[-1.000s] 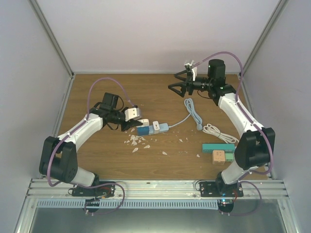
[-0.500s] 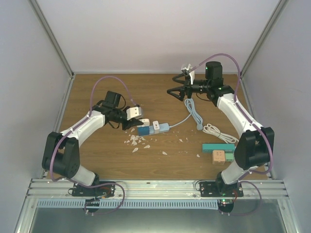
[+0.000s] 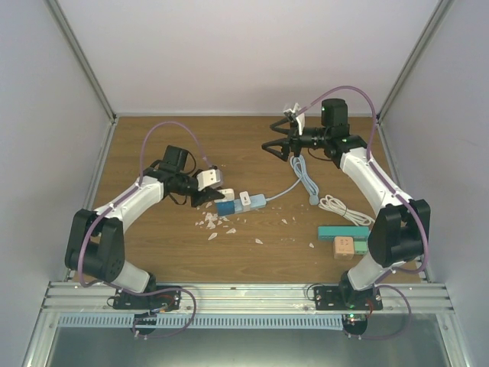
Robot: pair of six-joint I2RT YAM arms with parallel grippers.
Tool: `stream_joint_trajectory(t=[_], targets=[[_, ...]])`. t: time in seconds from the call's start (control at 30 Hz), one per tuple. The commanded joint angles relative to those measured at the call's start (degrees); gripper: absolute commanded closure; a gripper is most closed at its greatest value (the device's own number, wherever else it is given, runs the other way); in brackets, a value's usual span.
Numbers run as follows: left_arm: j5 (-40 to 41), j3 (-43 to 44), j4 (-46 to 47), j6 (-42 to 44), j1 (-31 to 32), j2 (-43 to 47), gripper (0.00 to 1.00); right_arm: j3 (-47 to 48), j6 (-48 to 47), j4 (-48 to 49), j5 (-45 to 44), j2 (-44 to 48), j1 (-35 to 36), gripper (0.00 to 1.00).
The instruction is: Pull the plug off the socket
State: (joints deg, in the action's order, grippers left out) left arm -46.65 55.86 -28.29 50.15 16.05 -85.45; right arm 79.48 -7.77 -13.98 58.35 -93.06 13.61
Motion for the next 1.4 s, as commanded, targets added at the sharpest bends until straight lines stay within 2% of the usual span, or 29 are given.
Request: stream_joint_trajectory(t=[0.0, 0.07, 0.2, 0.27, 0.53, 0.7, 1.0, 1.37], targets=[[-1.4, 3.8, -0.7, 0.0, 1.4, 2.6, 0.99, -0.3, -1.3, -0.4, -0.8, -0.9, 0.9, 0.0], [-2.1, 5.3, -0.8, -2.9, 2.2, 3.2, 0.98, -0.3, -1.9, -0.9, -0.8, -0.9, 1.0, 0.0], [2.4, 0.5, -0.1, 0.2, 1.1, 0.9, 1.0, -1.0, -3.0, -0.7, -0.1, -1.3, 1.3, 0.0], [-0.7, 1.6, -1.9, 0.2, -1.0, -0.6, 1.0, -1.8, -6.4, -1.5, 0.7, -1.0, 1.3, 0.0], [-1.6, 1.8, 0.1, 1.1, -1.9, -0.5, 1.0, -4.9, -31.3, -10.5, 7.1, -2.4, 2.9, 0.03], [-3.0, 1.3, 0.0, 1.3, -1.9, -0.3, 1.0, -5.1, -41.2, -13.9, 8.1, -6.1, 7.5, 0.05], [-4.4, 0.1, 4.0, -2.8, -1.8, -0.4, 0.99, -5.5, -45.2, -8.8, 1.9, -13.5, 14.5, 0.05], [-4.2, -1.0, 6.0, -2.6, -1.7, 0.4, 0.99, -7.2, -42.2, -1.8, -3.2, -17.9, 18.7, 0.1]])
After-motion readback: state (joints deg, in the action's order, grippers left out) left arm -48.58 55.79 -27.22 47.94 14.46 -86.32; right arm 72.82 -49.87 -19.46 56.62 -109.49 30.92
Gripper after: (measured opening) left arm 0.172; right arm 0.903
